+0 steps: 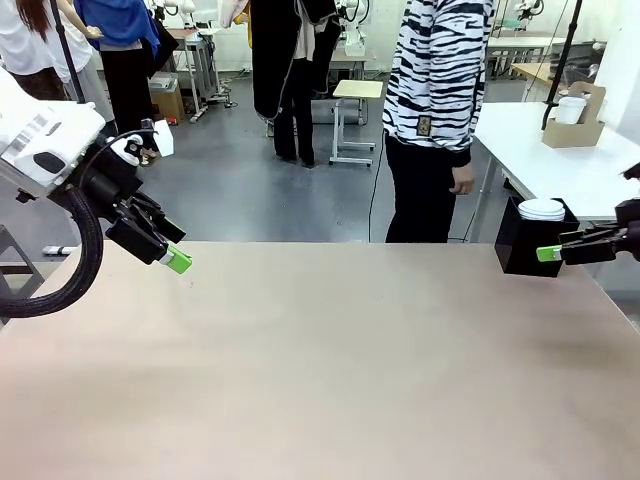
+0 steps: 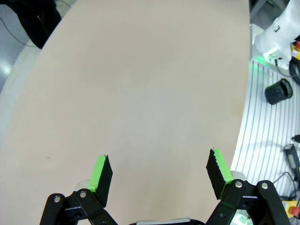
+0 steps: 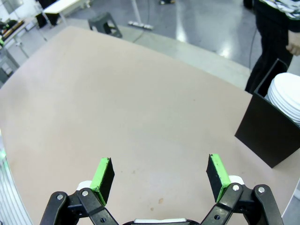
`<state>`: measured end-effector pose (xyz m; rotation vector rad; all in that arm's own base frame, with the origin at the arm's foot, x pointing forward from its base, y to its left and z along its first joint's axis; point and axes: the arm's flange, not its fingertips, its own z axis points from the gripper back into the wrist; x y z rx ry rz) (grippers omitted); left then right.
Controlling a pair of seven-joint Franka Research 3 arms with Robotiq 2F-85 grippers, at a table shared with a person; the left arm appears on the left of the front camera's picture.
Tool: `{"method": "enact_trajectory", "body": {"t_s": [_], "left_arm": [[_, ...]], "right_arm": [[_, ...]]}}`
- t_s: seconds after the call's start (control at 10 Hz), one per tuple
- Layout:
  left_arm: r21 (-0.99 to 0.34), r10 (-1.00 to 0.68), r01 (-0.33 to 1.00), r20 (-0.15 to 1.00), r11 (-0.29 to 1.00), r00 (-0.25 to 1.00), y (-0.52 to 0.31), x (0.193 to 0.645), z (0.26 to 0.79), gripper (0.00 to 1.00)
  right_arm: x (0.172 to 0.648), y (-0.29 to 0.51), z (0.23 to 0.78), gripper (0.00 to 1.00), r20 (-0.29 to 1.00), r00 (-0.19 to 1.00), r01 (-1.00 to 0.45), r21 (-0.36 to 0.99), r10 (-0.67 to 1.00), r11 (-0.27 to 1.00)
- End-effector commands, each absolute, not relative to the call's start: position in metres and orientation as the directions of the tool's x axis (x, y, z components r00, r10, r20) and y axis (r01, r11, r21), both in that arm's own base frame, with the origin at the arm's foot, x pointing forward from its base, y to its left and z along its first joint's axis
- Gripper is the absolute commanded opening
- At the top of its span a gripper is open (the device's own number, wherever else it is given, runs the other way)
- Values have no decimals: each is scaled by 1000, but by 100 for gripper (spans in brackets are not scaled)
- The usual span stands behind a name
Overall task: Pour a drink into a cup and package it in a carrier.
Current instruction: Insert the held 600 ml Paper Cup into the Cup Carrier.
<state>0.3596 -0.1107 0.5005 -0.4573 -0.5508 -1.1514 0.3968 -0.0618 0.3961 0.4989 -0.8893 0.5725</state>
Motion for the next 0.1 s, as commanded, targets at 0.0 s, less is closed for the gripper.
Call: {"method": "enact_trajectory", "body": {"t_s": [0.0], "left_arm": [[-67, -704, 935, 640, 349, 309, -113, 360, 501, 100]], "right_arm": [[395, -65, 394, 100, 831, 494, -657, 164, 256, 736]]}}
